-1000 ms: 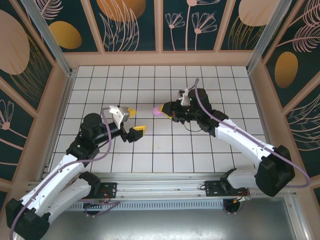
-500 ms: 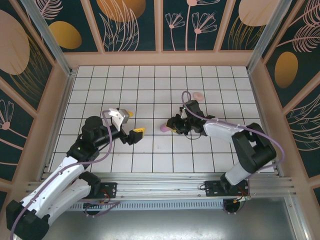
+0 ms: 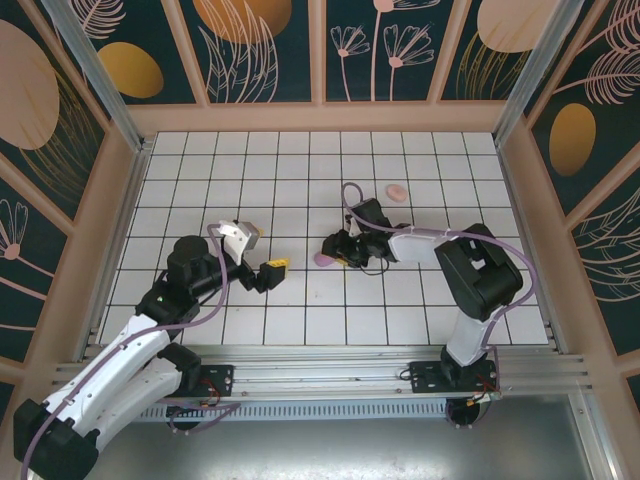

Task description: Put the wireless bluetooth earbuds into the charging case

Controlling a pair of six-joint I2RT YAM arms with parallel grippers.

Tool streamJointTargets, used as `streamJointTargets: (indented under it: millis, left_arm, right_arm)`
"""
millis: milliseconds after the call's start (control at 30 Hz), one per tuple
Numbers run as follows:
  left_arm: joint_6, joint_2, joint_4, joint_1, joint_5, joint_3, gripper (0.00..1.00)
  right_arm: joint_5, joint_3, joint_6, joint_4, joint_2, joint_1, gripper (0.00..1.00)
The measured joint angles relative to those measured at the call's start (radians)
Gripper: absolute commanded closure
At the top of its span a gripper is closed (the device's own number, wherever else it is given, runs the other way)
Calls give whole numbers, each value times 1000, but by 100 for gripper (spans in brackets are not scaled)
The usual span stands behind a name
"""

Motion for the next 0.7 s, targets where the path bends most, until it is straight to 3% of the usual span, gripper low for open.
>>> streamJointTargets:
  millis: [133,400,533,667,700]
  left_arm:
    - [-23,4,0,0,-74,-3,1]
    - [-94,98,-24,0,-361,10,2]
    - [-93,145,-12,40,-417,15,2]
    - [-78,244,58,110,-435,28,1]
    - [-67,266,78,126,-438,28,1]
  right_arm:
    - [66,25,-32,-88,-12,6,43]
    - [229,63,-117,-269,-206,2,32]
    - [409,74,-195,-310,-361,-11,23]
    - [624,2,-301,-256,-557,-53,1]
    - [667,-41,-328,-224,-610,-79,1]
